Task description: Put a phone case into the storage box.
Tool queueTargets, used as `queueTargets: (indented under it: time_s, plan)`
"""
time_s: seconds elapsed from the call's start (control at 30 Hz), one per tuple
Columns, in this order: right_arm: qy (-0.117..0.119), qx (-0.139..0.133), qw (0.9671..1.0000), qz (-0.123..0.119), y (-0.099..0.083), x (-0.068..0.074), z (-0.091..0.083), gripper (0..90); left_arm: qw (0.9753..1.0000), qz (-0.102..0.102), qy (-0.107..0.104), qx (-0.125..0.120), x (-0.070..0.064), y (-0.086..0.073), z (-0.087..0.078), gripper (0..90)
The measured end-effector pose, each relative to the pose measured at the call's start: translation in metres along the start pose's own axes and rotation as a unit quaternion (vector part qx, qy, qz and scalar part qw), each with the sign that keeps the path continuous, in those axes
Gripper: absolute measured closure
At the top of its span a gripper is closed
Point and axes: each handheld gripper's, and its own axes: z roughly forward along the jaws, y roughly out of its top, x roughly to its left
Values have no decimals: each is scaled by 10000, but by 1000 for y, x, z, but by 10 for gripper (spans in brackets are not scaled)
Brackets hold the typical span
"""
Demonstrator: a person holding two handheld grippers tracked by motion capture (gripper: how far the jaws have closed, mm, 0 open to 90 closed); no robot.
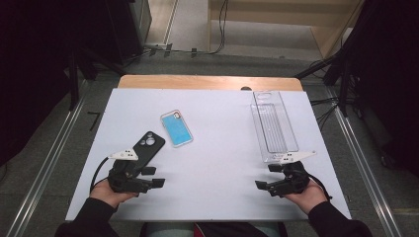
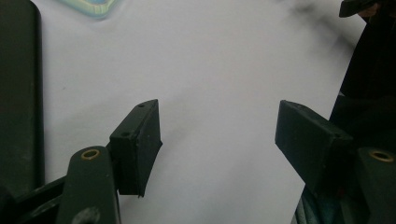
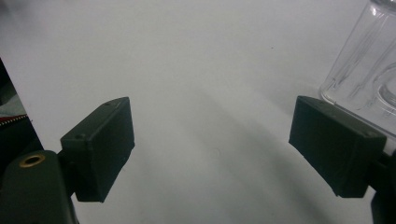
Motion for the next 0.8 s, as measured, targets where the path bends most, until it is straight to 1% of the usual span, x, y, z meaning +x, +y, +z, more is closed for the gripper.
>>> queueTargets:
  time_s: [0.1,0.27,0.47,0.7,0.8]
  plan:
    - [28,-19,10000,39,1,0,1,124,10000,-2,-1,-35,0,0,0,315]
    - [35,-29,10000,-7,1,0,0,124,10000,-10,-33,-61,1,1,-1,315]
    - [71,-27,10000,53,2,-2,1,124,10000,1,-58,-49,-1,0,0,315]
    - [186,-80,9997,165,4,0,1,124,10000,-6,-65,-44,-2,-1,-2,315]
    - [164,-74,9998,119,3,0,1,124,10000,2,-62,-39,-2,-1,-2,315]
